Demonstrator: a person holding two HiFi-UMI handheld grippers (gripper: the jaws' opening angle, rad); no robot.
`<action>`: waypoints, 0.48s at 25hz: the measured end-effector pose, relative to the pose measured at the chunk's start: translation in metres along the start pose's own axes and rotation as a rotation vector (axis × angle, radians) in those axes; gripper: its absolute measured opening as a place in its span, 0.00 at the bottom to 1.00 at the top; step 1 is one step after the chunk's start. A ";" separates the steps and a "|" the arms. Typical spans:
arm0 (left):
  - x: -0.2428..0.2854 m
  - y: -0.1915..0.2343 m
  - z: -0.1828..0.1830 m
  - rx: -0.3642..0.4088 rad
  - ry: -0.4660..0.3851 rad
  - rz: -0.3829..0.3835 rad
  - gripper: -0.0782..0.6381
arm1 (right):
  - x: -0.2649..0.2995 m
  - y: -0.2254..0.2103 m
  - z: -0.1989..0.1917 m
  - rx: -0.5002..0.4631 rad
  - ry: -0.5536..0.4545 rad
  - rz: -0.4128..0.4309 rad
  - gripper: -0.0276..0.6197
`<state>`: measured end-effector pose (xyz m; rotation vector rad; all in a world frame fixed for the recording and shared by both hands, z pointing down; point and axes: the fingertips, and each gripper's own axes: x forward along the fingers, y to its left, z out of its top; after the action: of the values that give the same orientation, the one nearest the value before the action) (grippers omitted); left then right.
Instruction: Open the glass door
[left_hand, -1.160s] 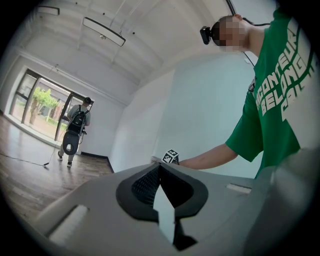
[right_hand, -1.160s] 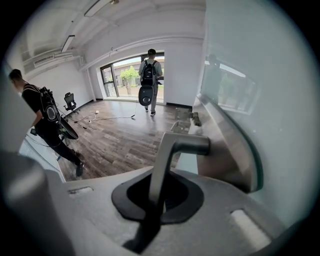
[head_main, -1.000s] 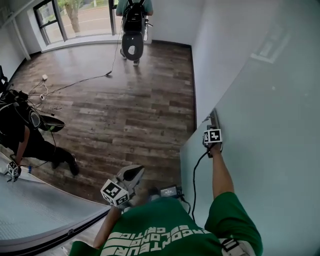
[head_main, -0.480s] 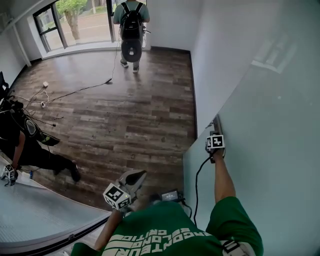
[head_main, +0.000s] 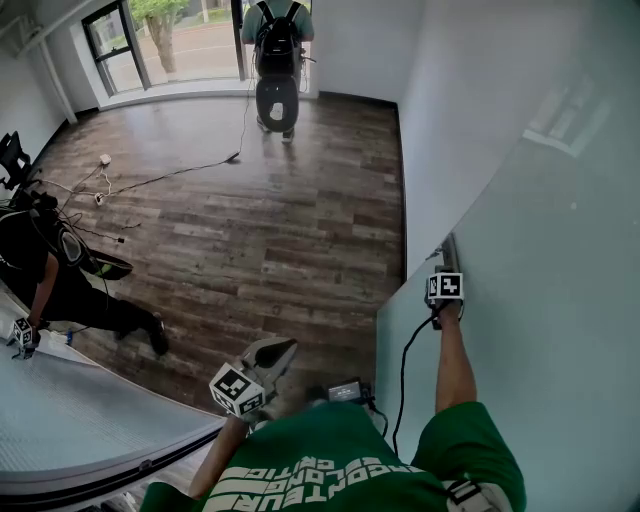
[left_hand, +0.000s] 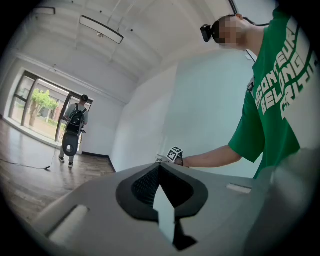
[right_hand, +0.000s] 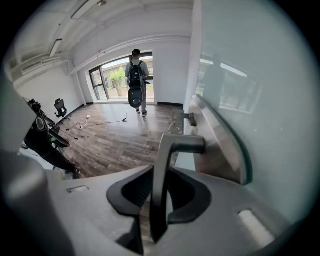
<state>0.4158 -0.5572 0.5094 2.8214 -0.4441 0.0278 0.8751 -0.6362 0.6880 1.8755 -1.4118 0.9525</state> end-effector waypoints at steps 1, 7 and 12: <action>-0.003 0.003 0.001 0.001 -0.002 0.008 0.13 | -0.005 0.001 0.001 0.018 0.005 0.002 0.19; -0.017 0.011 0.007 -0.002 -0.013 0.061 0.13 | -0.071 -0.007 0.027 -0.069 -0.100 -0.201 0.21; -0.035 0.019 0.005 0.002 -0.020 0.083 0.13 | -0.122 0.049 0.050 -0.248 -0.329 -0.185 0.03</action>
<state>0.3765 -0.5653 0.5078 2.8063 -0.5654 0.0170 0.8154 -0.6239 0.5616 1.9897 -1.4320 0.3710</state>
